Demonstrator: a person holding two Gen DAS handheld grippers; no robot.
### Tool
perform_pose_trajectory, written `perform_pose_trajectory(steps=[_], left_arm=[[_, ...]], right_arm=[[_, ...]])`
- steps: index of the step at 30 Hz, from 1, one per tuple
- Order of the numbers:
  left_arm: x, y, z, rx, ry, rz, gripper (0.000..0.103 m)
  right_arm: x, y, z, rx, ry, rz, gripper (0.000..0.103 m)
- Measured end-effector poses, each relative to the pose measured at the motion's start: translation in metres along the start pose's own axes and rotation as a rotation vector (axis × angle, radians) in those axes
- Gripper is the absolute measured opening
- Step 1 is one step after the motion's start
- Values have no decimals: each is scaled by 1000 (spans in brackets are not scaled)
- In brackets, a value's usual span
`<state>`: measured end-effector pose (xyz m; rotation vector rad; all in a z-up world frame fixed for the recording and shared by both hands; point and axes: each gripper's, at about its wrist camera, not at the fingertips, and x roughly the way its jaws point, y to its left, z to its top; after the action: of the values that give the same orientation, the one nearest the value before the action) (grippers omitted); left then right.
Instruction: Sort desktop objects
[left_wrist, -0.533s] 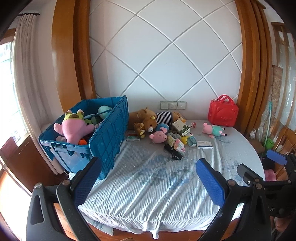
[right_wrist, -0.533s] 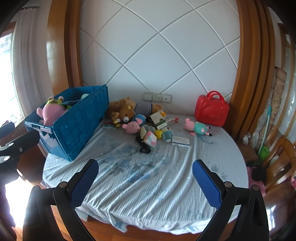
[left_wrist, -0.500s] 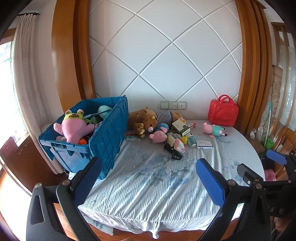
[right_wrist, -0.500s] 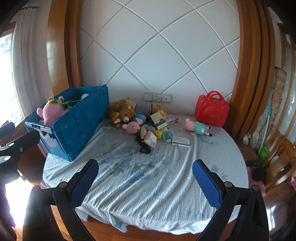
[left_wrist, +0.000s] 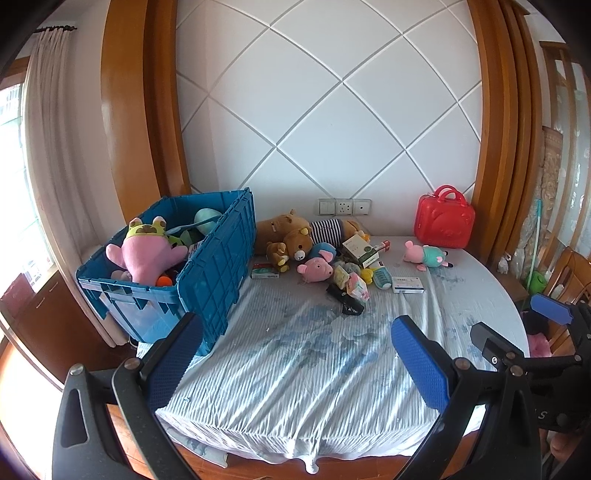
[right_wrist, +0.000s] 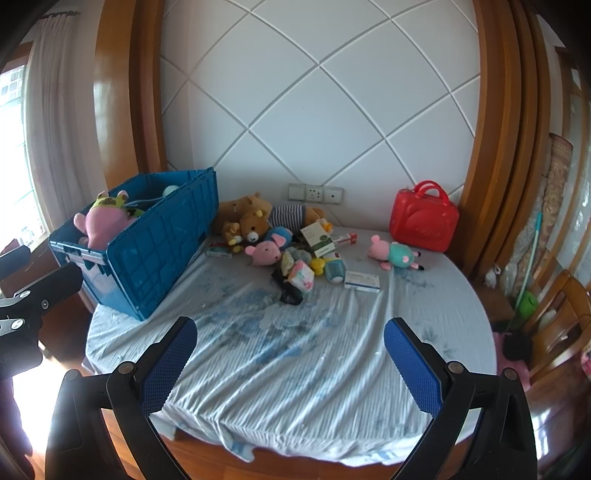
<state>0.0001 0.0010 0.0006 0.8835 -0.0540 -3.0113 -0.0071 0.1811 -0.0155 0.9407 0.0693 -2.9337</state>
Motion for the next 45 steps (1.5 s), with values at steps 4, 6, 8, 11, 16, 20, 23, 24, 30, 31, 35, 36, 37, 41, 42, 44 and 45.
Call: perform_pose_trajectory(steps=[4, 6, 8, 11, 16, 20, 23, 24, 30, 31, 35, 36, 37, 41, 42, 44, 45], left_arm=[[2, 0, -2, -1, 3, 1, 103], [2, 2, -1, 0, 1, -1, 103], [2, 0, -2, 1, 1, 2, 103], [2, -1, -2, 2, 0, 3, 103], [2, -1, -1, 2, 0, 3, 103], [4, -2, 0, 2, 2, 5, 103], [6, -3, 0, 5, 4, 4, 103], [7, -3, 0, 6, 5, 4, 103], [15, -7, 0, 3, 11, 12, 103], [16, -7, -1, 2, 12, 14, 103], [24, -9, 0, -4, 19, 20, 103], [27, -10, 1, -3, 20, 19, 103], [31, -11, 2, 0, 20, 19, 103], [54, -14, 5, 13, 37, 7, 103], [61, -14, 5, 12, 42, 1, 103], [77, -14, 7, 8, 53, -13, 103], [87, -13, 8, 5, 60, -23, 103]], right_arm=[[1, 0, 0, 1, 1, 0, 102], [1, 0, 0, 2, 1, 0, 102], [2, 0, 0, 2, 1, 0, 102], [3, 0, 2, 2, 2, 0, 102], [4, -1, 3, 1, 3, 0, 102], [6, 0, 3, 0, 5, 2, 102], [9, -2, 4, -2, 7, 4, 102], [10, -2, 4, -2, 8, 5, 102], [16, -6, 6, -5, 12, 10, 102], [17, -6, 7, -6, 13, 11, 102], [27, -12, 8, -11, 16, 16, 102], [29, -13, 8, -13, 16, 17, 102], [32, -14, 9, -15, 17, 18, 102], [47, -22, 12, -11, 25, 18, 102], [53, -24, 13, -11, 26, 18, 102], [63, -26, 15, -15, 32, 11, 102], [71, -28, 16, -14, 38, 8, 102]])
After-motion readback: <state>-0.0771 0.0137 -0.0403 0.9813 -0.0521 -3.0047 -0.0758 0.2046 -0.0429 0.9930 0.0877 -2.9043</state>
